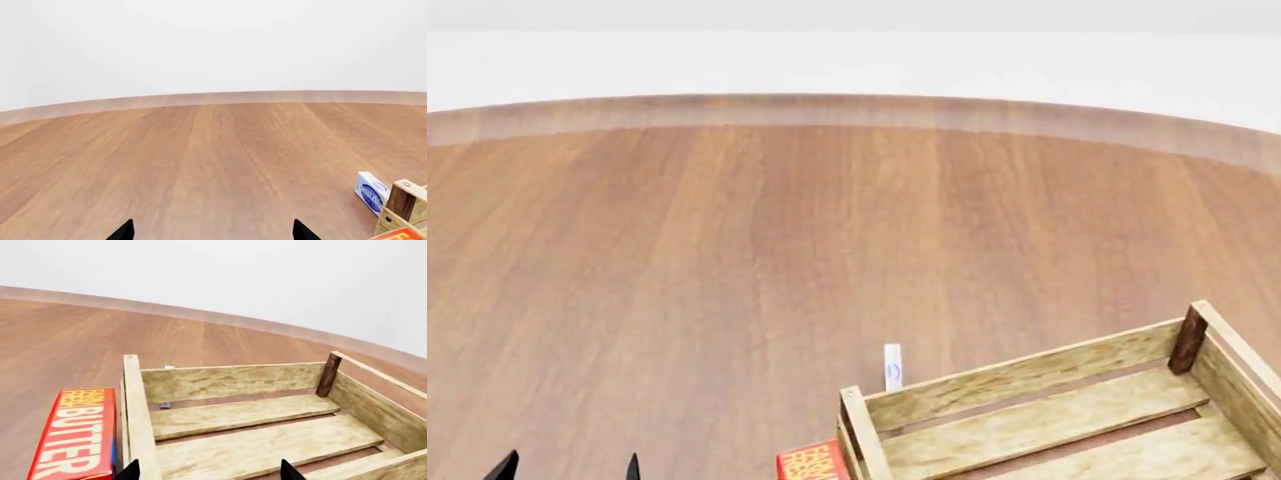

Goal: Pick up the tomato sauce, and put it in the wooden tray.

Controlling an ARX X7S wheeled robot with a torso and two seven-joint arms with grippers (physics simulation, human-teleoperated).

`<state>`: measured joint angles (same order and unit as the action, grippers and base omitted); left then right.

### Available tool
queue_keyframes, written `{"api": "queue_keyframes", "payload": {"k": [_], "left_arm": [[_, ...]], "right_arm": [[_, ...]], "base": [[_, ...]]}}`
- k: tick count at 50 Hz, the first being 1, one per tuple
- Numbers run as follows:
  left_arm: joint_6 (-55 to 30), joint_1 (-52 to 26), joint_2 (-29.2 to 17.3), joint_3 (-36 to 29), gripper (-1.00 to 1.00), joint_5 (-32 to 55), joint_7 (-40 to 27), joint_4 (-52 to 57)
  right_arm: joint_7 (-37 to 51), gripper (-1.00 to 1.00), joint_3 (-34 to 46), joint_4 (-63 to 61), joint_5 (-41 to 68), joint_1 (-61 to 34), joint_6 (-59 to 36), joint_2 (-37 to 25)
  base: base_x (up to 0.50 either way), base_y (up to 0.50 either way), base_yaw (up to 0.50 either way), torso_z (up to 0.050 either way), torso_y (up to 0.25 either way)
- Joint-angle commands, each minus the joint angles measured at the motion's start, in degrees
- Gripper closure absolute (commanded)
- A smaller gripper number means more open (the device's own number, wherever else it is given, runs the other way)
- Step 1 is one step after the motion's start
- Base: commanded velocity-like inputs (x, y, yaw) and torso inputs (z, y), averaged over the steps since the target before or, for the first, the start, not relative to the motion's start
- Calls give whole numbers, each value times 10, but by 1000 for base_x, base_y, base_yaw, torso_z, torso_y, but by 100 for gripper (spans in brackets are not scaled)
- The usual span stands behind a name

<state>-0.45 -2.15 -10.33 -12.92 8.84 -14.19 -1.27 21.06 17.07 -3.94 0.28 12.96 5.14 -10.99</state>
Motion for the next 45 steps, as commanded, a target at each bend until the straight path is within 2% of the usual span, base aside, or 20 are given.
{"api": "queue_keyframes", "payload": {"k": [1,27,45], "left_arm": [[2,-2,-2,-4,-100,1,-4,-2],[4,-3,-8,-11,-100,4,-13,-2],[4,-3,-11,-16,-100,7,-19,-1]], "right_arm": [[16,-100,19,5,-13,42,32,-7],[45,-100,42,30,-17,88,90,-17],[50,-100,52,77,4,81,104,-14]], "base": [[0,0,0,0,0],[0,0,0,0,0],[0,0,0,0,0]]}}
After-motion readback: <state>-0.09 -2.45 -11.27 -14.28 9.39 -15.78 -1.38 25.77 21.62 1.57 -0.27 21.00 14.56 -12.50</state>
